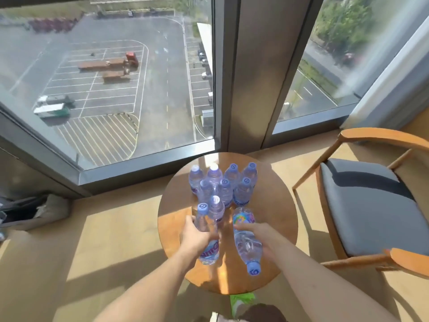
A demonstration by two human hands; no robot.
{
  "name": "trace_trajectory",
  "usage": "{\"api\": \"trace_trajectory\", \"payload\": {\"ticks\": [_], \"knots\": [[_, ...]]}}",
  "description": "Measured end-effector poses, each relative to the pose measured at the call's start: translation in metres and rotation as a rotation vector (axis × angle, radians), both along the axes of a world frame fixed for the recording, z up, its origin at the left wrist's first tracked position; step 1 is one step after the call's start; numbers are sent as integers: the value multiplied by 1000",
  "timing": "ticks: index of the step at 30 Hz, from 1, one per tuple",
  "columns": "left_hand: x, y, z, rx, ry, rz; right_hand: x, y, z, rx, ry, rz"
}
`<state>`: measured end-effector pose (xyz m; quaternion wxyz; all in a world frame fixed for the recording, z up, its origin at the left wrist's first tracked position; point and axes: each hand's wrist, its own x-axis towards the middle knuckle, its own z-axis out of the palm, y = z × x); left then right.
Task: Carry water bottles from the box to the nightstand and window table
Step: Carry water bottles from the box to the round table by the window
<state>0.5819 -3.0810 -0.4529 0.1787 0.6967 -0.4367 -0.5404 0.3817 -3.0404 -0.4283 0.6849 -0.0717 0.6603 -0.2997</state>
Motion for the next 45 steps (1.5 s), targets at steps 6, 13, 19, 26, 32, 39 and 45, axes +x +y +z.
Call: {"api": "trace_trajectory", "payload": {"ticks": [6, 13, 19, 26, 32, 39, 45], "knots": [[-20, -17, -31, 80, -128, -40, -23, -44, -55, 111, 2, -15], [-30, -19, -62, 64, -262, -244, -28, -72, -91, 246, -277, -327], [-31, -19, -86, -89, -264, -391, -23, -92, -104, 238, -349, -530], [-29, -21, -100, -145, -249, -501, -12, -100, -105, 218, -318, -575], [-24, -21, -97, -105, -222, -517, -1, -102, -109, 262, -382, -591], [-19, -25, -92, -81, -187, -549, 4, -88, -106, 261, -343, -667], [-4, -16, -90, -49, -203, -611, 21, -48, -95, 255, -31, -408]]}}
